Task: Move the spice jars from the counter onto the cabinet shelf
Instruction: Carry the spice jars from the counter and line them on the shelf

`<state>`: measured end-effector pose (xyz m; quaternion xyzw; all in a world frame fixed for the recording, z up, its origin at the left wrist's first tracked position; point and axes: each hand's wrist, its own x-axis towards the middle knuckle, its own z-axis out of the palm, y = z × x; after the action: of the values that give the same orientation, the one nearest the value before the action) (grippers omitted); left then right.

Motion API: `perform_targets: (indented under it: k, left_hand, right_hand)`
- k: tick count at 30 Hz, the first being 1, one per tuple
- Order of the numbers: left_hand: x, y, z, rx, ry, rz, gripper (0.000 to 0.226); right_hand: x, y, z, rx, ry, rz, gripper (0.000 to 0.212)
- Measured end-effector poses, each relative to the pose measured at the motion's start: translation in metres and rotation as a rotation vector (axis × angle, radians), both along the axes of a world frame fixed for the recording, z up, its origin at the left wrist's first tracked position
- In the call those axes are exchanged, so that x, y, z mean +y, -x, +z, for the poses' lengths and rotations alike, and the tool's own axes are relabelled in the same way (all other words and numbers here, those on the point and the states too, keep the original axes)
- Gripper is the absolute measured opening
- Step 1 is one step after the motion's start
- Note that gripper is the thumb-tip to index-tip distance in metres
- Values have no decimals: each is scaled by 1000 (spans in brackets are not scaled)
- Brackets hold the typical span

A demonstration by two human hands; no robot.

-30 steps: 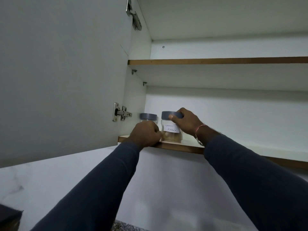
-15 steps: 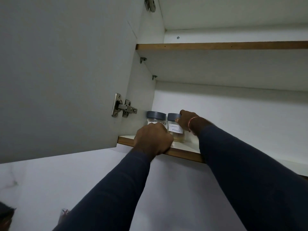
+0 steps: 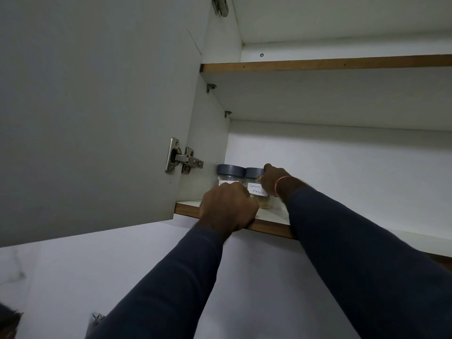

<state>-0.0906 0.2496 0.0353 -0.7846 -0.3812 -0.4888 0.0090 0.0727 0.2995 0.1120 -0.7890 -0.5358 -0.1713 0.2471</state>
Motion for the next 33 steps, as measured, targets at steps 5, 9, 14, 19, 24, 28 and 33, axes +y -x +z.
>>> perform_targets:
  k: [5, 9, 14, 19, 24, 28, 33]
  left_hand:
    - [-2, 1, 0, 1, -11, -4, 30]
    - [-1, 0, -1, 3, -12, -11, 29]
    - [-2, 1, -1, 20, -36, 11, 29]
    - [-1, 1, -1, 4, -47, 14, 30]
    - [-1, 1, -3, 10, -50, 15, 31]
    - [0, 1, -3, 1, -64, 22, 32]
    - [0, 0, -2, -44, -58, 7, 27]
  right_hand:
    - [4, 0, 1, 18, 50, -16, 36]
    - [-4, 3, 2, 43, 137, -10, 66]
    - [2, -1, -2, 62, 81, 5, 80]
    - [-11, 3, 3, -138, -276, 55, 44]
    - [-6, 1, 2, -227, -169, 44, 31]
    - [-5, -2, 4, -231, -142, 12, 24]
    - [-17, 6, 1, -102, -249, 40, 33]
